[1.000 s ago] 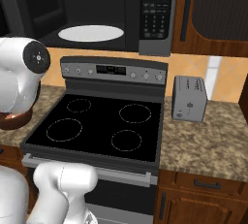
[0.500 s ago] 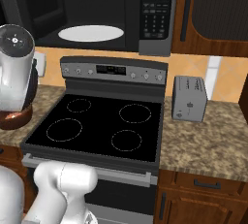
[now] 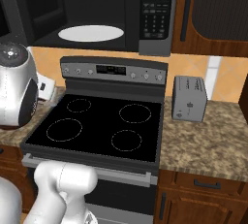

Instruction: Open the microwave, place the bowl with waffle inside the microwave, then close the microwave door and turn it on.

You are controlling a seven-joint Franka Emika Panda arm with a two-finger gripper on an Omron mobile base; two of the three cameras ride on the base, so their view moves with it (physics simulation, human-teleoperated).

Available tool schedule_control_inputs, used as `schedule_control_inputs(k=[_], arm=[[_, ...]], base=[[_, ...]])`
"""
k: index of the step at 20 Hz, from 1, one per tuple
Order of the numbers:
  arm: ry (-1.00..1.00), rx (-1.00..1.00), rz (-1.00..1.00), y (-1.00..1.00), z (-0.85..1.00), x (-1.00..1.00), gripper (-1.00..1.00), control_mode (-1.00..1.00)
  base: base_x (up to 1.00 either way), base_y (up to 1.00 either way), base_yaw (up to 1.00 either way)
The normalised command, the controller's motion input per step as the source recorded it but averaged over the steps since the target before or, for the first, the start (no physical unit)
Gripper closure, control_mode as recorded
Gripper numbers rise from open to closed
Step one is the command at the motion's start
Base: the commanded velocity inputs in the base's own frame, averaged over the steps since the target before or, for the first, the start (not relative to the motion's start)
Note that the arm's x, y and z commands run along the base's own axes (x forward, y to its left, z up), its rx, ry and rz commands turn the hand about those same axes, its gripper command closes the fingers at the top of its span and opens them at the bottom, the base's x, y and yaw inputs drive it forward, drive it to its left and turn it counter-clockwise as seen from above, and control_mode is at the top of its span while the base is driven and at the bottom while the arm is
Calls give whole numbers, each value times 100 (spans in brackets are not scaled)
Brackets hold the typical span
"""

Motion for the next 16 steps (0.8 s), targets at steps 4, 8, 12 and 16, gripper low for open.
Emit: schedule_control_inputs(k=[4, 8, 12, 16], arm=[[8, 0, 0, 7, -96, 33, -100, -100], [11, 1, 0, 27, -52, 25, -100, -100], [12, 0, 0, 39, -52, 42, -100, -100], [5, 0, 0, 35, -13, 64, -100, -100]], base=[[0, 0, 0], [0, 0, 0], [0, 0, 0], [0, 0, 0]])
